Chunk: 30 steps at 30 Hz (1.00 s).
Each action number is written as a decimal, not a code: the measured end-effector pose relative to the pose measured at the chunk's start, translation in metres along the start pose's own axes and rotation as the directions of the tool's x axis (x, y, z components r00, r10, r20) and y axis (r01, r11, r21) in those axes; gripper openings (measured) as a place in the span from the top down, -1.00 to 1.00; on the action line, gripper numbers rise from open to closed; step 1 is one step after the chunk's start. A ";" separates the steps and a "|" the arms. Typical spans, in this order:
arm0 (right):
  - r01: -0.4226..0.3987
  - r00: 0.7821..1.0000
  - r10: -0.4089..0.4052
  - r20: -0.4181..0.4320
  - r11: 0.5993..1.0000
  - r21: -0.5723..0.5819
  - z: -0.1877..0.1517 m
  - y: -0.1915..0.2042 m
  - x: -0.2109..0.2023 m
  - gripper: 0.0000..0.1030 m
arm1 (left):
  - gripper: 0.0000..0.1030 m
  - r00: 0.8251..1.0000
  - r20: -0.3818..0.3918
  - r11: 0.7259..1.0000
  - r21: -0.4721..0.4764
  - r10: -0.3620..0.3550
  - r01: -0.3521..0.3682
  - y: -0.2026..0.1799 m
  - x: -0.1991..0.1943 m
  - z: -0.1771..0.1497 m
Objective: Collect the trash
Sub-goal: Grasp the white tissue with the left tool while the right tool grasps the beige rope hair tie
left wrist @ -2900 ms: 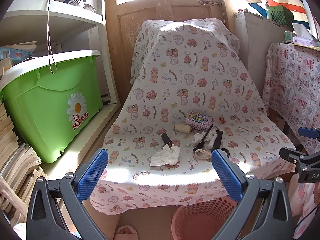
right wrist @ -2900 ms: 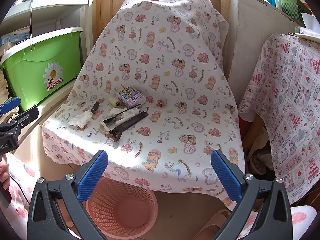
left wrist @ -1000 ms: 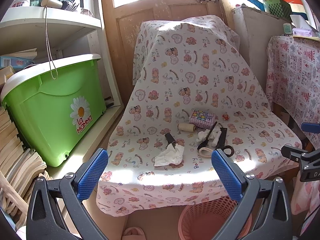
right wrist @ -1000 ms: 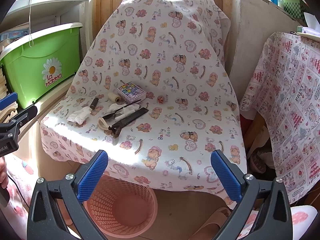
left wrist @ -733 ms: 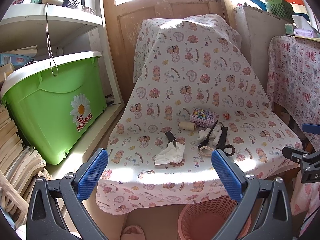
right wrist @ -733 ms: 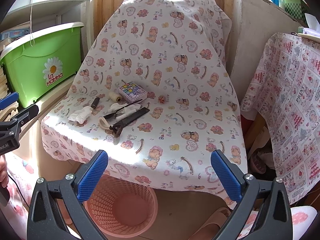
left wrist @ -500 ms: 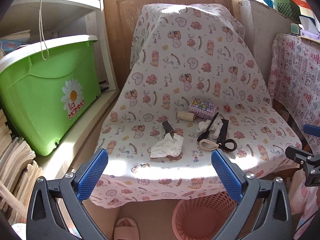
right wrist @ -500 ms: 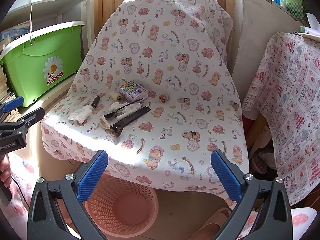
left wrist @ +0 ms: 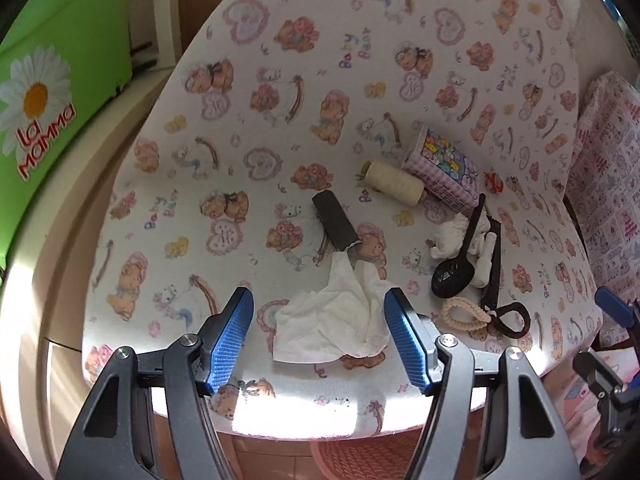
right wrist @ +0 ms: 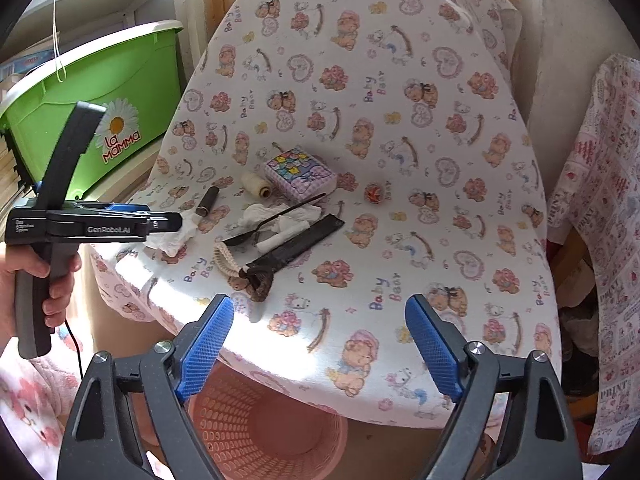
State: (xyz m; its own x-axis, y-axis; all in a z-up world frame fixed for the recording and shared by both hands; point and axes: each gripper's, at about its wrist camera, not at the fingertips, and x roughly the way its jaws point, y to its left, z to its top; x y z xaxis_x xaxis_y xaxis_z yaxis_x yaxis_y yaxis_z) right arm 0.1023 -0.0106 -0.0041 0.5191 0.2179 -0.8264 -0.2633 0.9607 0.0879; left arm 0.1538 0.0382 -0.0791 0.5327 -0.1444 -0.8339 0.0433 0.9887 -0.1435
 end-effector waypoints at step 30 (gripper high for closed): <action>-0.137 0.990 0.140 0.001 0.973 0.188 0.000 -0.011 0.007 0.87 | 0.95 0.959 0.202 0.973 -0.081 -0.198 0.217 0.003 -0.081 -0.017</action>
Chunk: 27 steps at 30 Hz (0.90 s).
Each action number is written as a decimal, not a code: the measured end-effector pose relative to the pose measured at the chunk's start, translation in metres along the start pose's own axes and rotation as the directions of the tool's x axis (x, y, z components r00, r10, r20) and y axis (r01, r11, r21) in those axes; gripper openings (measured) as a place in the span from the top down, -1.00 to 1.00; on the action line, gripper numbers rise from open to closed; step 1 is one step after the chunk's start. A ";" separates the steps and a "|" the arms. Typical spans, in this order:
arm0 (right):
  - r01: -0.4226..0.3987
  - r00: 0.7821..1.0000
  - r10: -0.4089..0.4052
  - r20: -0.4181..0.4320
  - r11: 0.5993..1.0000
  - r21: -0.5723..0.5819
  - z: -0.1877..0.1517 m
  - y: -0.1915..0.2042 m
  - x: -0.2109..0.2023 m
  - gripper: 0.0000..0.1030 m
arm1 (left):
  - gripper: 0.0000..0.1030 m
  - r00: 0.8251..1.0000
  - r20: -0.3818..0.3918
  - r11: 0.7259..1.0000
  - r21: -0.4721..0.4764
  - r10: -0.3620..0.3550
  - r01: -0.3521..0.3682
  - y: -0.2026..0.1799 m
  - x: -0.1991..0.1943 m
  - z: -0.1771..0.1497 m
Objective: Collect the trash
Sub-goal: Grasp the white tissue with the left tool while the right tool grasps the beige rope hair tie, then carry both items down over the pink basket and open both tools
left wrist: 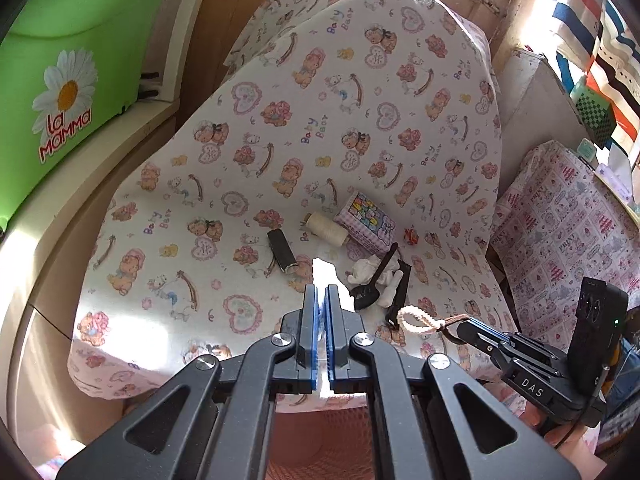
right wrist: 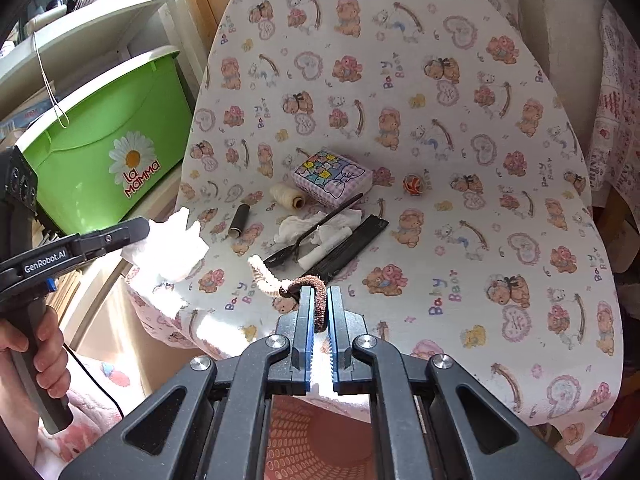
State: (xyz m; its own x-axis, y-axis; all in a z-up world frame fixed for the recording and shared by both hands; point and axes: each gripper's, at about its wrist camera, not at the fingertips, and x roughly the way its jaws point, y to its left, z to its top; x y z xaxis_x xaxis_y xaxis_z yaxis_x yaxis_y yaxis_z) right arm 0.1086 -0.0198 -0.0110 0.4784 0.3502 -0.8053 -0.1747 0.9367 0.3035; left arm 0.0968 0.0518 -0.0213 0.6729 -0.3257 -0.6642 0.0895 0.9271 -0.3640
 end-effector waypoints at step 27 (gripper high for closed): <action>0.083 0.949 -0.114 -0.294 0.990 -0.116 -0.068 0.007 -0.022 0.86 | 0.95 0.929 -0.362 0.996 -0.070 -0.069 0.047 -0.032 0.030 -0.099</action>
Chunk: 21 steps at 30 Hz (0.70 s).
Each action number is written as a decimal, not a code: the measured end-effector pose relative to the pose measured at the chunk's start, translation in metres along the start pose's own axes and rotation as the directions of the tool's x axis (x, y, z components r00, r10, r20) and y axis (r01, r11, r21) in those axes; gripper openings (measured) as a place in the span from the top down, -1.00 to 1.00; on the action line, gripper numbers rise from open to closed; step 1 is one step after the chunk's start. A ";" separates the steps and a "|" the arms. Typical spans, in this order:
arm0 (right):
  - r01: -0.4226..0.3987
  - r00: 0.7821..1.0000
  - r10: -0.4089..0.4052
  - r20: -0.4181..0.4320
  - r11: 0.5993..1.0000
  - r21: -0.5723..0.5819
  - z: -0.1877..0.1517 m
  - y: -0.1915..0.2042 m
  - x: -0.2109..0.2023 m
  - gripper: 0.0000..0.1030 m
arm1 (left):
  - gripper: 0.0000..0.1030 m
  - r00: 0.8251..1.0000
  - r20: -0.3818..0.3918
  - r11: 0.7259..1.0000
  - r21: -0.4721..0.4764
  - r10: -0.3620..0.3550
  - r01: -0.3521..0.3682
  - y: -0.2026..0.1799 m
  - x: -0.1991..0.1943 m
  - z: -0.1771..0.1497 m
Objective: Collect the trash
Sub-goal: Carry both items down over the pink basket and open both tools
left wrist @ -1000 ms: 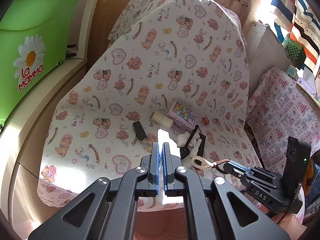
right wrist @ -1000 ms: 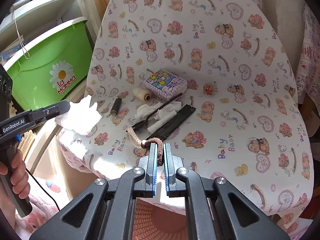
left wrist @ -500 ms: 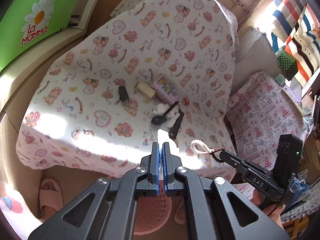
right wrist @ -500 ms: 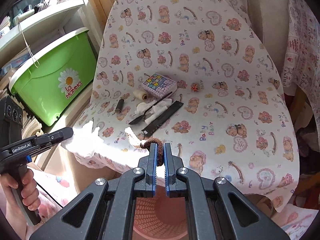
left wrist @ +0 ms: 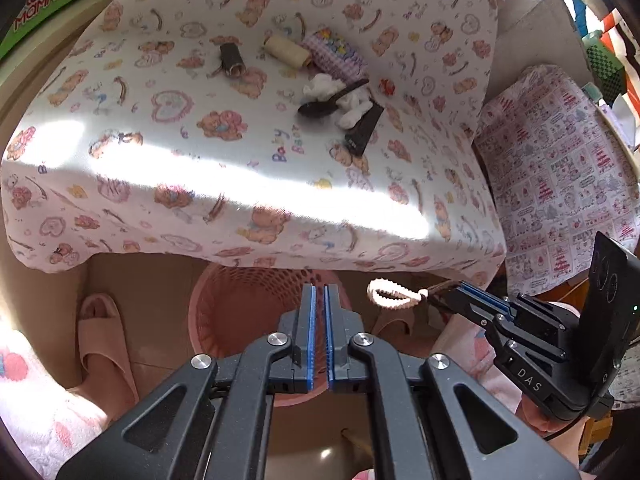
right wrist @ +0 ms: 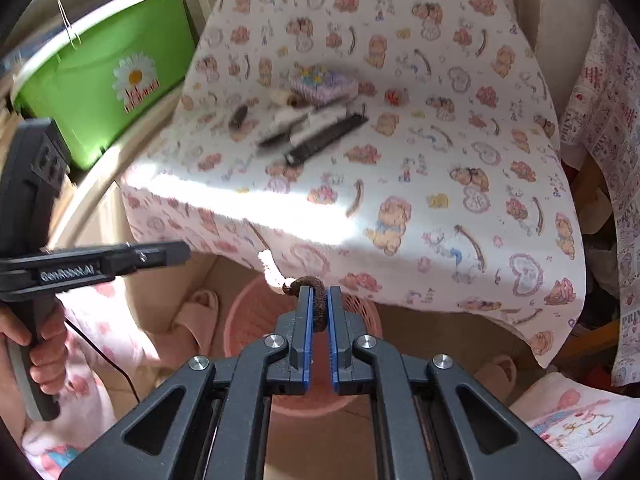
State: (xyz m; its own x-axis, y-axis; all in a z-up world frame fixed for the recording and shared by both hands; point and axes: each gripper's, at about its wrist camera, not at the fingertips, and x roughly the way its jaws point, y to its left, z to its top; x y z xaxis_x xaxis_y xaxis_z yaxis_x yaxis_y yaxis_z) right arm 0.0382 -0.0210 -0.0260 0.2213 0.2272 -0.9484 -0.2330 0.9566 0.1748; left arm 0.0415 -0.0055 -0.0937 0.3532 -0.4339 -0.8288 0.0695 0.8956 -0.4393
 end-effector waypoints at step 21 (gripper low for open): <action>0.000 0.937 0.048 -0.346 0.991 0.137 -0.045 0.011 0.143 0.48 | 0.53 0.906 -0.348 0.961 -0.046 0.240 -0.272 0.043 0.113 -0.027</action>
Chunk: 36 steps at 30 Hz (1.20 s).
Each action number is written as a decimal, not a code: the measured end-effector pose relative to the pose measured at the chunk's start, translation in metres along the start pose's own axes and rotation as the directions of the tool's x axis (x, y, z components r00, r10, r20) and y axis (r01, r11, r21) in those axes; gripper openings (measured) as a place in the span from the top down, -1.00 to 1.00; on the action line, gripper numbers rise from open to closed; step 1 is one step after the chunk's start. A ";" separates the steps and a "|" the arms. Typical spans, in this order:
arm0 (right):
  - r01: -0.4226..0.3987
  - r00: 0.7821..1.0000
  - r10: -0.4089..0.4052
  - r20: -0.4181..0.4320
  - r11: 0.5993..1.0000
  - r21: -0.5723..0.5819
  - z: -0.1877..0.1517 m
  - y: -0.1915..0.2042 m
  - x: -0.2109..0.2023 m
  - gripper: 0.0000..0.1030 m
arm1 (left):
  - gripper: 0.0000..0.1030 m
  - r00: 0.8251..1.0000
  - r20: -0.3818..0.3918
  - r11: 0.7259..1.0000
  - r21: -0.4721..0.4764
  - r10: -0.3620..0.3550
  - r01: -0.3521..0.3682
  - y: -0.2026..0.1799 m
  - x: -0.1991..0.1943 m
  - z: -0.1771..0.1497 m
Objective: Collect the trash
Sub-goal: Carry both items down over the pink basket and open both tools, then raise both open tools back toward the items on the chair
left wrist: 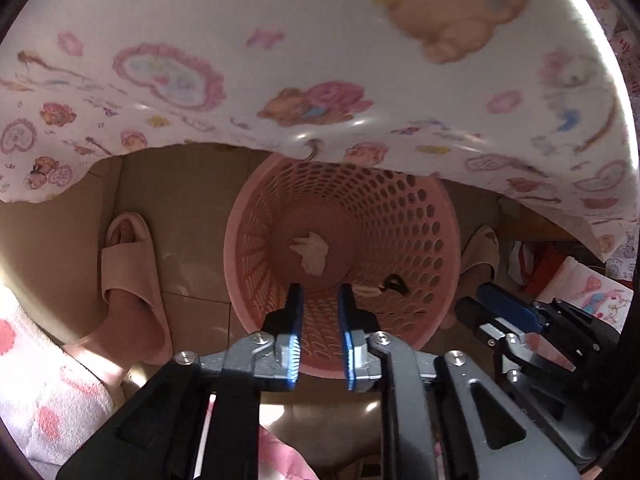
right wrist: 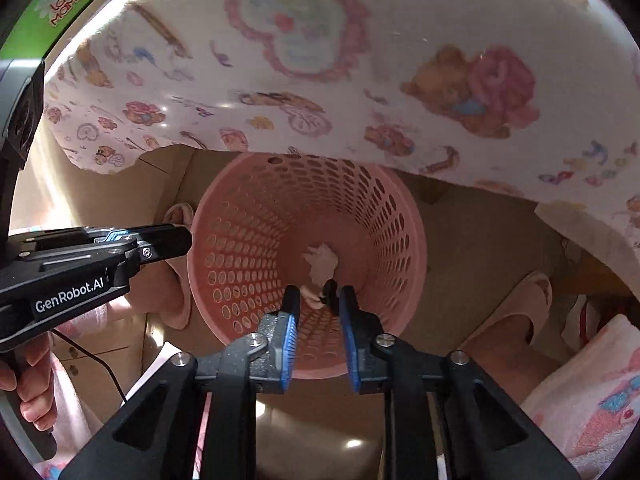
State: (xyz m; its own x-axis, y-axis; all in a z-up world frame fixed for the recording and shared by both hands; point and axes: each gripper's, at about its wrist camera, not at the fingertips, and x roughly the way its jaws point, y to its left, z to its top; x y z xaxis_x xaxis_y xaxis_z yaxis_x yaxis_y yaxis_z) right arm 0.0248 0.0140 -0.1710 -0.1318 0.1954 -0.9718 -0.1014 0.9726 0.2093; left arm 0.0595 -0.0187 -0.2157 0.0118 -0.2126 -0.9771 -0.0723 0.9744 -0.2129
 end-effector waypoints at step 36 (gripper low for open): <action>0.174 0.883 -0.129 0.450 0.983 -0.060 0.007 0.003 -0.133 -0.49 | -0.89 0.846 0.533 0.999 0.019 0.033 -0.051 0.010 -0.152 -0.002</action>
State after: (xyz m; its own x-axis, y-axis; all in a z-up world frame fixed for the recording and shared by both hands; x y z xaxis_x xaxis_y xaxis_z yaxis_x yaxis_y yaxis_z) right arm 0.0495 -0.0083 -0.0419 0.3407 0.1038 -0.9344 -0.1821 0.9823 0.0427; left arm 0.0545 0.0228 -0.0696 0.5391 -0.1086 -0.8352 -0.0542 0.9851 -0.1631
